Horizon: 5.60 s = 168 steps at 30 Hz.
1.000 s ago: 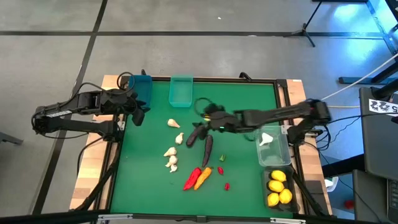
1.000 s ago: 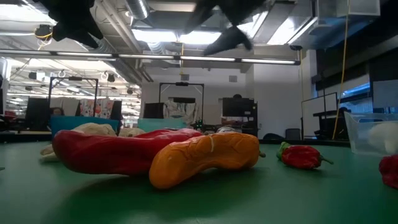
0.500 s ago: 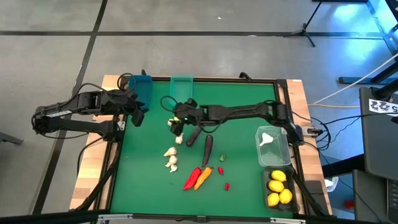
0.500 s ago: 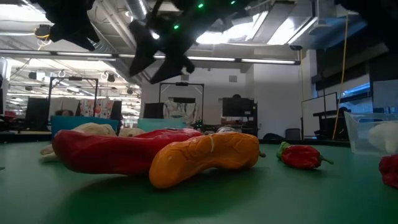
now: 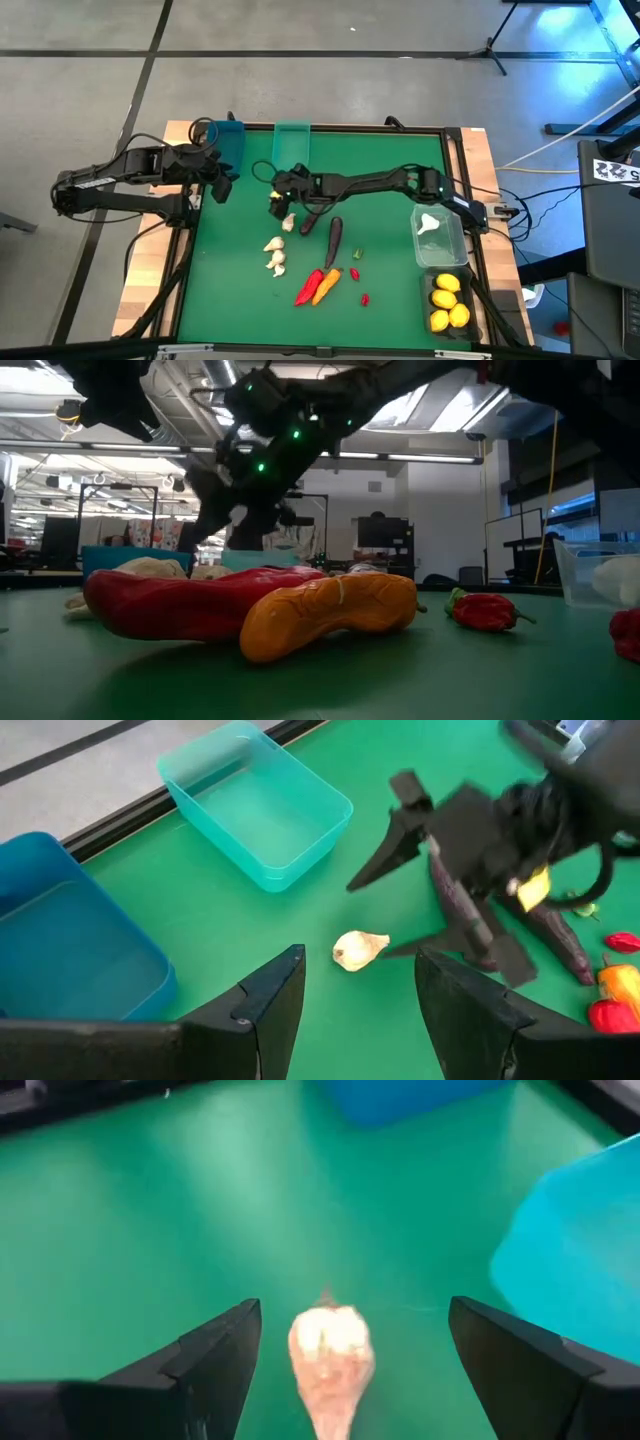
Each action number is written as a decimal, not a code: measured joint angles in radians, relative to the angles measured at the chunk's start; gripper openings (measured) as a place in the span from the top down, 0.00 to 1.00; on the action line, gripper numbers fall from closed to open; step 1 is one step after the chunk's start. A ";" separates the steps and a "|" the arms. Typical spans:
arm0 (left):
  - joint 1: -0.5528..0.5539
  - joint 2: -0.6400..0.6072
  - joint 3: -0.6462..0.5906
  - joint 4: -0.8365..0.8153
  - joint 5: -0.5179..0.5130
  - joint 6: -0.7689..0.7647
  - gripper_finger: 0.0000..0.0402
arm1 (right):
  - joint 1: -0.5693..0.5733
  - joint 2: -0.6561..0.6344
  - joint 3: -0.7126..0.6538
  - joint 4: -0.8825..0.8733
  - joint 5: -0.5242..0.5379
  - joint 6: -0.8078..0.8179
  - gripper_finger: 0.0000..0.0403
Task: Sort produce into baskets
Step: Put the white garlic into the transparent bin
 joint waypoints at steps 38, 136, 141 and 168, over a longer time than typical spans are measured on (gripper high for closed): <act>0.000 0.000 0.000 -0.004 -0.015 -0.027 0.54 | -0.010 0.097 0.124 -0.170 -0.120 0.060 0.81; 0.000 0.000 0.000 -0.026 -0.014 -0.027 0.54 | 0.171 -0.491 -0.404 0.091 -0.165 0.166 0.48; 0.000 0.000 0.000 -0.026 -0.015 -0.027 0.54 | 0.154 -0.359 -0.175 -0.085 -0.133 -0.034 0.42; 0.000 0.000 0.000 -0.034 -0.019 -0.019 0.54 | 0.085 -0.012 -0.052 -0.162 -0.180 -0.010 0.21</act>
